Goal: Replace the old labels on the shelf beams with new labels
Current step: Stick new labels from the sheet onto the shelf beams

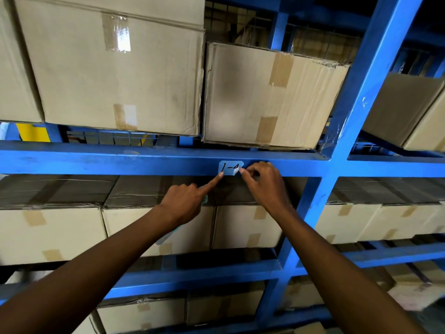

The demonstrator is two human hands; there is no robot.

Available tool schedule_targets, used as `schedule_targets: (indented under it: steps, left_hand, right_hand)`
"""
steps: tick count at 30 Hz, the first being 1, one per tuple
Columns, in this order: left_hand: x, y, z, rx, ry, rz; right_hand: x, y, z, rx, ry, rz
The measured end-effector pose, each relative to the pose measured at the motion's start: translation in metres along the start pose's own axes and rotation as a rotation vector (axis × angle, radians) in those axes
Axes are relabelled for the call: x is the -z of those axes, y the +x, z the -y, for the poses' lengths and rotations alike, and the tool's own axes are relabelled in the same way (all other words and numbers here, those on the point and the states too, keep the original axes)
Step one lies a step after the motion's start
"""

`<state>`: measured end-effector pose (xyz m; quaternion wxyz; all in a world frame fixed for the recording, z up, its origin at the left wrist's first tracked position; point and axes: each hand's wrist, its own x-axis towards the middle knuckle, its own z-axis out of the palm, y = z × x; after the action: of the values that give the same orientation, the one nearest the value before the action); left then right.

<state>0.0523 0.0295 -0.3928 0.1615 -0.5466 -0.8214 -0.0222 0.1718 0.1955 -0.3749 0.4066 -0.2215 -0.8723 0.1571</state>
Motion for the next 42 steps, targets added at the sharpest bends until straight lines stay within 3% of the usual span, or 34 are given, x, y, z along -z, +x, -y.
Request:
schedule_targets:
  steps: [5, 15, 20, 25, 34, 39, 42]
  left_hand:
    - [0.0, -0.001, -0.003, 0.014, -0.019, -0.005]
    - [-0.002, 0.0, 0.0, 0.013, -0.036, -0.015]
    - [0.001, 0.0, -0.003, -0.016, -0.041, -0.008]
    - [0.001, 0.004, -0.008, -0.008, -0.007, 0.018]
    - [0.001, 0.005, -0.013, 0.021, -0.053, 0.076]
    - [0.001, 0.011, -0.026, 0.019, -0.163, 0.095]
    - [0.011, 0.019, -0.048, 0.027, -0.54, 0.094]
  right_hand:
    - [0.003, -0.003, 0.001, -0.101, 0.104, -0.024]
    - [0.008, 0.001, -0.006, -0.001, -0.014, 0.079]
    - [0.011, -0.001, -0.007, -0.022, 0.044, 0.087]
    - [0.012, 0.002, 0.002, -0.046, -0.061, 0.104]
    - [0.017, 0.011, -0.004, -0.066, 0.062, 0.12]
    - [0.027, 0.018, -0.016, -0.069, 0.04, 0.151]
    - [0.046, 0.016, -0.035, -0.12, 0.068, 0.087]
